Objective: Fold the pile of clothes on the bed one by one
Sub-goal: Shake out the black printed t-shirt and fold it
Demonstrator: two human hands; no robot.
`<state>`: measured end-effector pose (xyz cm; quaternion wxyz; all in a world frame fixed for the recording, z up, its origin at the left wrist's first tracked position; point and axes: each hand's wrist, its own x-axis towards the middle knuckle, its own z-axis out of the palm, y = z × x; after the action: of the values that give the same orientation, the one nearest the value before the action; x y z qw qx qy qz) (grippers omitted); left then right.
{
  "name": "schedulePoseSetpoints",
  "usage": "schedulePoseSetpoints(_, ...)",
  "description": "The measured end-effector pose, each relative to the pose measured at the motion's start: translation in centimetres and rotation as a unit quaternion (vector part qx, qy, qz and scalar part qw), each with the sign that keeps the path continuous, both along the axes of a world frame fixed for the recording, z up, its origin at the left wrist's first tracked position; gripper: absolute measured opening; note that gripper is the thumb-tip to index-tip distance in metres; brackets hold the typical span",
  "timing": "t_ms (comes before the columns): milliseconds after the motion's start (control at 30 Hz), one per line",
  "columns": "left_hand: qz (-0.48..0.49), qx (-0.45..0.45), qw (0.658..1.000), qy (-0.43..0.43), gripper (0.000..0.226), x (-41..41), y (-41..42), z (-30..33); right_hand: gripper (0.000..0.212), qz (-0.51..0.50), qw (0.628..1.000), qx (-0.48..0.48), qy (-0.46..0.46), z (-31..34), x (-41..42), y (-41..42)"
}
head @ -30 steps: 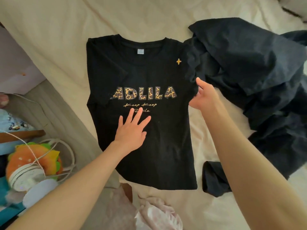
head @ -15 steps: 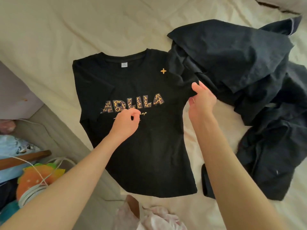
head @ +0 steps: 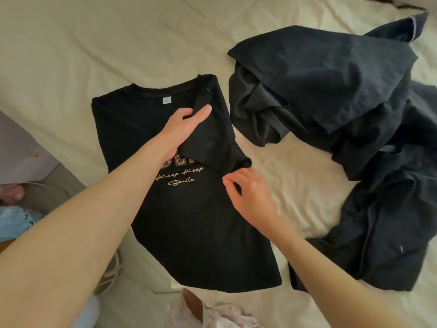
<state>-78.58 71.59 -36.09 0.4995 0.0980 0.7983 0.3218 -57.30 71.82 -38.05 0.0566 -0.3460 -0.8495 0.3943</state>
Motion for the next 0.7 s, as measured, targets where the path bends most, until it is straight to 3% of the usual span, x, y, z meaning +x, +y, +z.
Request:
schedulePoseSetpoints(33, -0.001, -0.003, 1.0, 0.015, 0.072, -0.2, 0.3, -0.3, 0.018, -0.084, 0.992, -0.094, -0.026, 0.3, -0.1, 0.0)
schedulePoseSetpoints(67, 0.0, -0.005, 1.0, 0.023, 0.071, -0.4, 0.7, -0.5, 0.021, -0.183, 0.959, -0.213, -0.041, 0.7, -0.4, 0.3)
schedulePoseSetpoints(133, 0.003, 0.001, 1.0, 0.028, 0.066, -0.7, 1.7, -1.0, 0.03, -0.361, 0.814, -0.455, -0.028, 0.8, -1.6, 1.3)
schedulePoseSetpoints(167, 0.005, 0.01, 0.999, 0.033, 0.06, -0.9, 2.3, -1.1, 0.035, -0.407, 0.746, -0.526, -0.021, 0.8, -2.1, 1.9)
schedulePoseSetpoints(200, 0.004, 0.023, 0.999, 0.044, 0.052, -0.9, 3.0, -1.2, 0.038, -0.427, 0.706, -0.564, -0.019, 0.7, -2.6, 2.6)
schedulePoseSetpoints(233, -0.007, 0.036, 0.997, 0.064, 0.042, -1.0, 3.7, -1.3, 0.04, -0.435, 0.689, -0.579, -0.018, 0.6, -3.1, 3.1)
schedulePoseSetpoints(300, -0.031, 0.064, 0.992, 0.108, 0.027, -0.8, 5.1, -1.1, 0.042, -0.453, 0.679, -0.578, -0.013, 0.4, -4.0, 3.8)
schedulePoseSetpoints(433, 0.003, 0.102, 0.988, 0.114, 0.031, -0.8, 7.8, -1.2, 0.031, -0.532, 0.654, -0.538, 0.03, -0.1, -4.3, 4.2)
schedulePoseSetpoints(467, 0.006, 0.107, 0.989, 0.106, 0.03, -0.8, 8.2, -1.4, 0.022, -0.539, 0.662, -0.52, 0.042, -0.3, -4.2, 4.0)
schedulePoseSetpoints(533, -0.008, 0.108, 0.988, 0.114, 0.03, -0.8, 8.4, -1.7, 0.01, -0.527, 0.701, -0.479, 0.039, -0.4, -3.9, 3.4)
schedulePoseSetpoints(633, -0.048, 0.084, 0.98, 0.175, 0.041, -0.8, 7.5, -1.9, 0.02, -0.499, 0.761, -0.414, -0.008, -0.1, -3.2, 2.7)
schedulePoseSetpoints(700, -0.093, 0.06, 0.965, 0.239, 0.048, -0.7, 6.1, -2.0, 0.025, -0.455, 0.84, -0.291, -0.04, 0.2, -2.8, 2.3)
